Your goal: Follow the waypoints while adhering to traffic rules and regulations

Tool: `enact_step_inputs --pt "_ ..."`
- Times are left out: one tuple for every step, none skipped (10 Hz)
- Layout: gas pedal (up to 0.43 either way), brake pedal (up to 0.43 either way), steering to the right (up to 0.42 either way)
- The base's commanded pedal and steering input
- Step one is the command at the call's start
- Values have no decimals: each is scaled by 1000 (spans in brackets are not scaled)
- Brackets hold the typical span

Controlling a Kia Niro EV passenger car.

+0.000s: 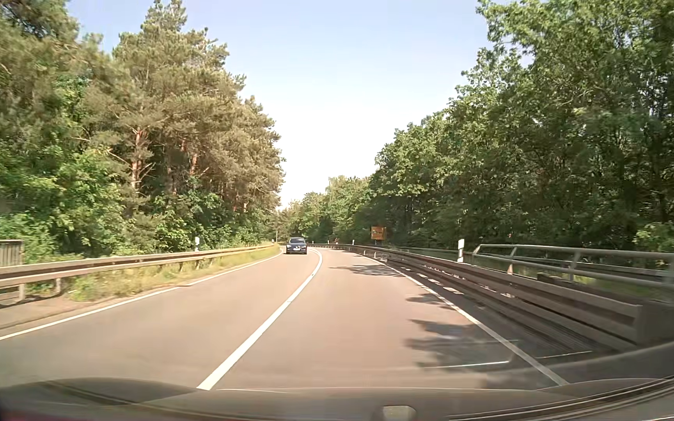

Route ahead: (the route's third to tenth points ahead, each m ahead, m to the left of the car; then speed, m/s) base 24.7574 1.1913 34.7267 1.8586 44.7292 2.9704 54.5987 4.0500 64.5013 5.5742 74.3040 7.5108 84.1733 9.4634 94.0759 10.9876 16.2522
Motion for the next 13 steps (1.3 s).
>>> enact_step_inputs --pt "0 30 -10" --pt "0 30 -10" --pt "0 30 -10" --pt "0 30 -10" --pt "0 30 -10" --pt "0 30 -10" --pt "0 30 -9" --pt "0 30 -9" --pt "0 30 -9" --pt "0 30 -9" --pt "0 30 -9" --pt "0 30 -9" --pt "0 30 -9"
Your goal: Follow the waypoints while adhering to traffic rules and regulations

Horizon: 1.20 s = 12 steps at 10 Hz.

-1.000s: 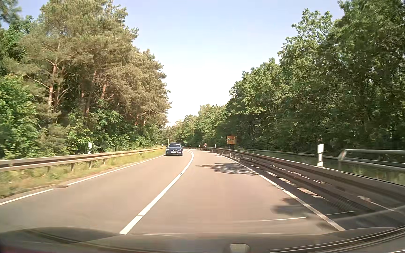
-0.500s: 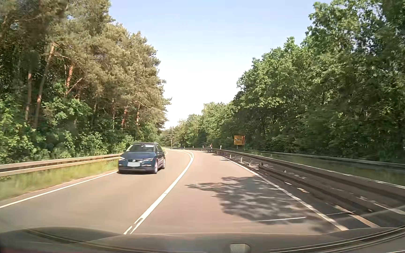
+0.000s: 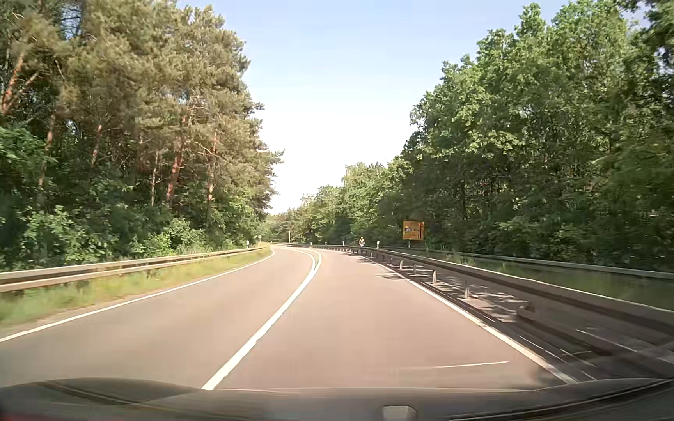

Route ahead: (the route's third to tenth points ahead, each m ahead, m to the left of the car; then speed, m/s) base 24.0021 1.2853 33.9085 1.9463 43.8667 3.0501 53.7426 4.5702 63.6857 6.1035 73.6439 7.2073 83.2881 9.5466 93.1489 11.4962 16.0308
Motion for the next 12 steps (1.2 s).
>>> enact_step_inputs --pt "0 30 -10" --pt "0 30 -10" --pt "0 30 -10" --pt "0 30 -9" --pt "0 30 -9" --pt "0 30 -9" --pt "0 30 -9" --pt "0 30 -9" --pt "0 30 -9" --pt "0 30 -9" --pt "0 24 -9" --pt "0 30 -9"
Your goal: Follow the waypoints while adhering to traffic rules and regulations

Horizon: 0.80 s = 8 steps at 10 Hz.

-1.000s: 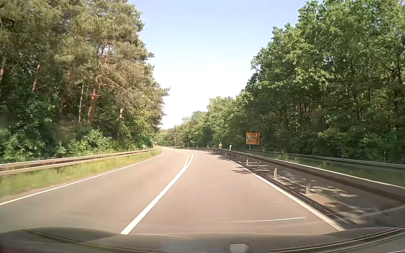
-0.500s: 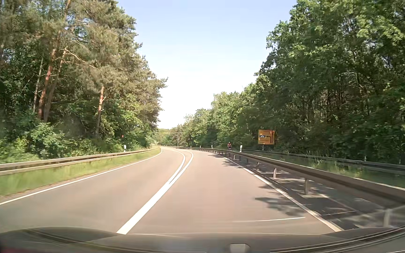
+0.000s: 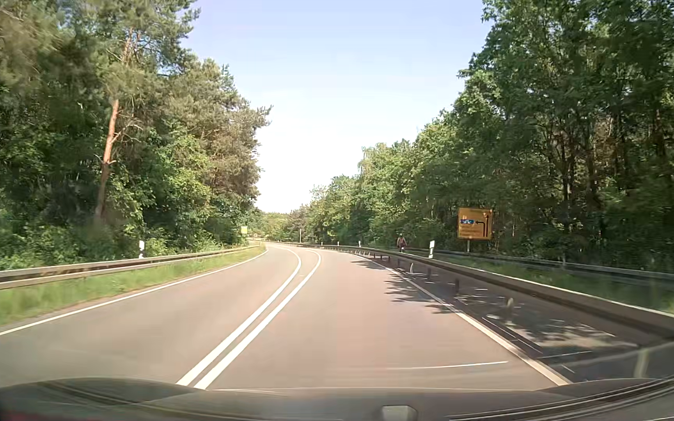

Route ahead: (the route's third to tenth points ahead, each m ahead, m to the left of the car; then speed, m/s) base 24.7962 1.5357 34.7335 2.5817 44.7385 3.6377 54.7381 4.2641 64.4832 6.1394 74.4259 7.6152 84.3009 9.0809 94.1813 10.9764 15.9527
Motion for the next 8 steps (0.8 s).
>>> enact_step_inputs --pt "0 30 -9" --pt "0 30 -9" --pt "0 30 -9" --pt "0 30 -9" --pt "0 30 -9" --pt "0 30 -9" --pt "0 30 -9" --pt "0 30 -9"
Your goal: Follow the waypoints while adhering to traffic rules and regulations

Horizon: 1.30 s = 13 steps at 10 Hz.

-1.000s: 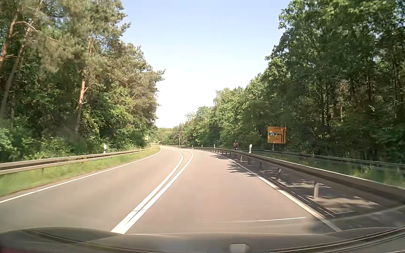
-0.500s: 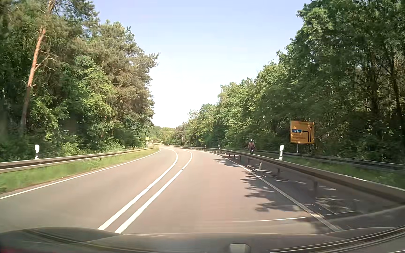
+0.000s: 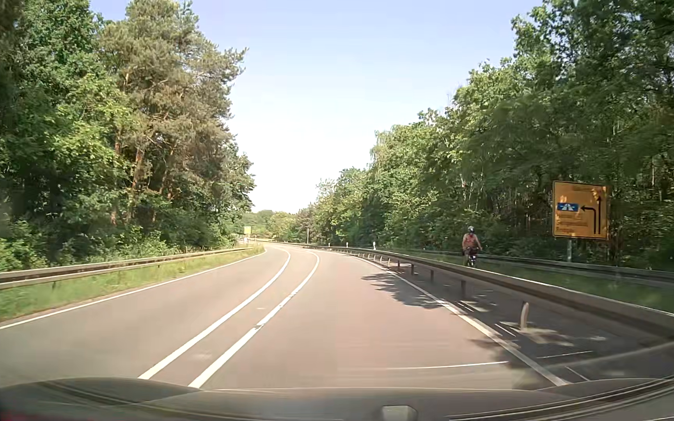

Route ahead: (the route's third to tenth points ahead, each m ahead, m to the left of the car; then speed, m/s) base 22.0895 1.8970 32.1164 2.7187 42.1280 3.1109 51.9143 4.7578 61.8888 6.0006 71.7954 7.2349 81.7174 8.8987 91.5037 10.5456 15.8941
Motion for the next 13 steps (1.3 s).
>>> enact_step_inputs --pt "0 30 -9" --pt "0 30 -9" --pt "0 30 -9" --pt "0 30 -9" --pt "0 30 -9" --pt "0 30 -9" --pt "0 30 -9" --pt "0 30 -9" --pt "0 30 -9" --pt "0 30 -10" --pt "0 30 -11" --pt "0 30 -13" --pt "0 30 -14"
